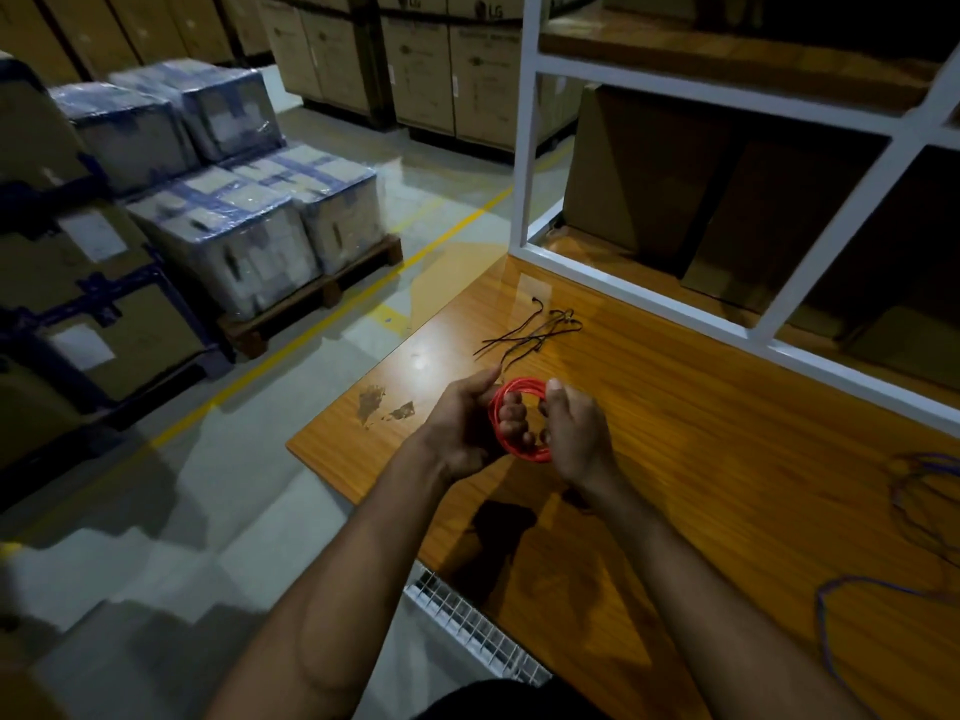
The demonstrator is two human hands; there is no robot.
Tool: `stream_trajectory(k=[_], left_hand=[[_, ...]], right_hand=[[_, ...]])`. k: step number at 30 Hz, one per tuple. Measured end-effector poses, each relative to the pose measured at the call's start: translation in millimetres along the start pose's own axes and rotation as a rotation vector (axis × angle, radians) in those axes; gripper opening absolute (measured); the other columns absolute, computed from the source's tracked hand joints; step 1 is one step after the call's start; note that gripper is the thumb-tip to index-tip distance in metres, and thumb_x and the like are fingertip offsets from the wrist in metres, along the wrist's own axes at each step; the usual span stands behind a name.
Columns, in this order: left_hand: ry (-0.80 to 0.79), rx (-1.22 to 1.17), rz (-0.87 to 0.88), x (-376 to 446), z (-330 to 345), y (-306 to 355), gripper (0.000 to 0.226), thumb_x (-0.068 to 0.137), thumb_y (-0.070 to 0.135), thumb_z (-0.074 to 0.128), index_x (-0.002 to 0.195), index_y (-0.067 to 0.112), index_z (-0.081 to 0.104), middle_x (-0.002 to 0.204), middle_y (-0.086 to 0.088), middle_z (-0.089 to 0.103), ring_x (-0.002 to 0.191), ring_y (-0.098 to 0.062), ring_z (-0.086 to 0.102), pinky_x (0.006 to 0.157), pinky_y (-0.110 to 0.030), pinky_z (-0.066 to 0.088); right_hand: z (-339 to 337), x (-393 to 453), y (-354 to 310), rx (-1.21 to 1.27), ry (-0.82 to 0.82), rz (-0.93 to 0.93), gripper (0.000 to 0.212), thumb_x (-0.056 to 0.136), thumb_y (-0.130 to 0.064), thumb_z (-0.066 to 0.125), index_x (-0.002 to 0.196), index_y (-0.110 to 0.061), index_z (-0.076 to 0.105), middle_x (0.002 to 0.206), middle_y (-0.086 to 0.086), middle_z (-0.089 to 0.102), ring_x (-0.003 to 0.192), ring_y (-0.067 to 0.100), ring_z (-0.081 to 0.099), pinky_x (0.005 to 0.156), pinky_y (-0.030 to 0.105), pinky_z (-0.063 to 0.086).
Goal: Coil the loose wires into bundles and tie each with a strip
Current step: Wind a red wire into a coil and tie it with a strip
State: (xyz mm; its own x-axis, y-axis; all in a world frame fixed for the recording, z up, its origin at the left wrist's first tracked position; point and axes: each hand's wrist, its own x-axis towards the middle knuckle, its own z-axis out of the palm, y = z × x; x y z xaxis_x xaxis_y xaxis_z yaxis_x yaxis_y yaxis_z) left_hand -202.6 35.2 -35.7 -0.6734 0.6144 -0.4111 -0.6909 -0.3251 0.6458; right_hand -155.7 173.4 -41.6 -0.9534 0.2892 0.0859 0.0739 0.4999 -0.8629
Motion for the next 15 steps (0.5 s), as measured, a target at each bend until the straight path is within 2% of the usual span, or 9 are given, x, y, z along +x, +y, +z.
stream_trajectory(k=[2, 4, 6, 10, 12, 15], left_hand=[[-0.03, 0.071, -0.004, -0.5, 2.1, -2.7, 0.048, 0.098, 0.051, 0.047, 0.074, 0.01, 0.052, 0.06, 0.0, 0.04, 0.054, -0.016, 0.037, 0.068, -0.033, 0.04], [-0.043, 0.134, -0.002, -1.1, 2.1, -4.9, 0.042, 0.099, 0.046, 0.05, 0.079, 0.009, 0.056, 0.06, 0.001, 0.04, 0.054, -0.015, 0.04, 0.072, -0.032, 0.042], [-0.037, 0.14, 0.023, -1.0, -1.1, -7.0, 0.034, 0.1, 0.036, 0.051, 0.079, 0.01, 0.057, 0.063, -0.001, 0.044, 0.06, -0.016, 0.048, 0.075, -0.03, 0.046], [0.038, 0.179, 0.126, 0.4, -6.2, -7.6, 0.037, 0.103, 0.03, 0.045, 0.078, 0.007, 0.057, 0.075, -0.008, 0.06, 0.075, -0.021, 0.06, 0.085, -0.034, 0.046], [0.056, 0.1, 0.138, 0.7, -5.7, -7.3, 0.037, 0.103, 0.03, 0.044, 0.077, 0.006, 0.057, 0.074, -0.009, 0.06, 0.072, -0.021, 0.06, 0.078, -0.032, 0.047], [0.059, -0.08, 0.111, -2.1, -8.7, -10.1, 0.035, 0.101, 0.03, 0.044, 0.079, 0.006, 0.055, 0.063, -0.002, 0.05, 0.06, -0.015, 0.053, 0.051, -0.021, 0.043]], right_hand=[[3.4, 1.2, 5.3, -0.041, 0.036, -0.026, 0.043, 0.108, -0.028, 0.032, 0.065, -0.023, 0.038, 0.059, -0.005, 0.039, 0.053, 0.012, 0.036, 0.053, 0.03, 0.025], [6.6, 3.3, 9.9, -0.091, 0.052, -0.02, 0.043, 0.107, -0.03, 0.033, 0.065, -0.024, 0.038, 0.059, -0.006, 0.039, 0.053, 0.011, 0.037, 0.053, 0.032, 0.026], [9.0, 7.5, 13.3, -0.113, 0.039, -0.027, 0.041, 0.107, -0.033, 0.032, 0.068, -0.024, 0.042, 0.061, -0.005, 0.044, 0.055, 0.013, 0.043, 0.054, 0.033, 0.031], [12.1, 13.9, 13.3, -0.1, -0.025, -0.088, 0.041, 0.107, -0.033, 0.032, 0.072, -0.021, 0.048, 0.064, -0.004, 0.051, 0.06, 0.015, 0.052, 0.056, 0.033, 0.039], [14.7, 14.1, 13.1, -0.088, -0.039, -0.11, 0.039, 0.107, -0.032, 0.032, 0.075, -0.021, 0.051, 0.066, -0.006, 0.053, 0.062, 0.013, 0.054, 0.056, 0.032, 0.041], [17.3, 11.3, 11.0, -0.024, -0.079, -0.124, 0.039, 0.108, -0.026, 0.033, 0.071, -0.022, 0.046, 0.063, -0.005, 0.046, 0.056, 0.009, 0.043, 0.052, 0.03, 0.031]])
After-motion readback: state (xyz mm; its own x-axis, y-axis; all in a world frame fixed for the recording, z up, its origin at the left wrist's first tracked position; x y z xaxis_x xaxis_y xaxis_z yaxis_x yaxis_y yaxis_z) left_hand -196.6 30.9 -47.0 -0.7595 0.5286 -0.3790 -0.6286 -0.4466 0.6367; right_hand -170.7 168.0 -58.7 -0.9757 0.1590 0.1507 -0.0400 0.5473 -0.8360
